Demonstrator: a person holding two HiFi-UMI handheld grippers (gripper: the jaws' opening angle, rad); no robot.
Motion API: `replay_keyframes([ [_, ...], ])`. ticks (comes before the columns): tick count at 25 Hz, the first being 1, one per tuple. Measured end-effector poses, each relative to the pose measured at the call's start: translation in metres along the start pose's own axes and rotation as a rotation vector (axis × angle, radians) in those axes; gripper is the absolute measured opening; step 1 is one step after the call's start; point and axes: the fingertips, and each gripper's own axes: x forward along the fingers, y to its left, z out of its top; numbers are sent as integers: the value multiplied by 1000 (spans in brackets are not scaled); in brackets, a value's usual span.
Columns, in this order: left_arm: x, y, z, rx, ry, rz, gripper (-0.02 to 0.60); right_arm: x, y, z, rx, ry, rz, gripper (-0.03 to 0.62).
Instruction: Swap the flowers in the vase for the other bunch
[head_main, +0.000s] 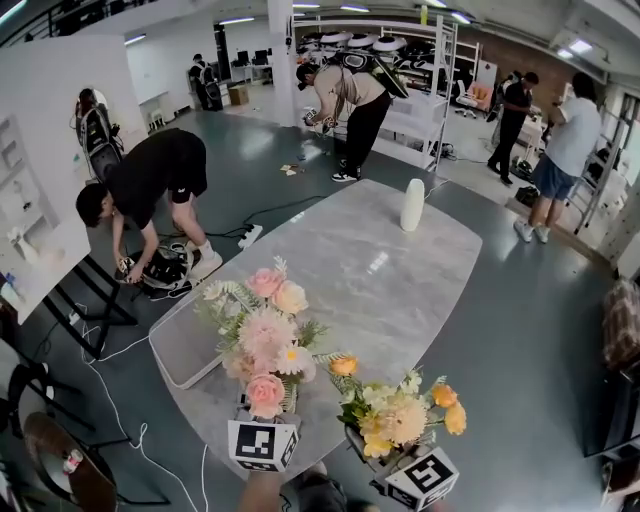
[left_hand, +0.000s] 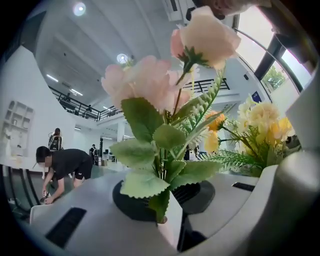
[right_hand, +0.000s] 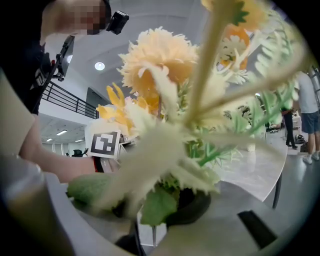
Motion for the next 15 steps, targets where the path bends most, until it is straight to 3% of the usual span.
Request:
replay_keyframes([
  [10,-36,23,24,-81,-42,50,75,2,7,16,1,-65,26,102],
  [15,-55,36,25,-99,-31,87,75,4,9,18,-1,-42,26,102],
])
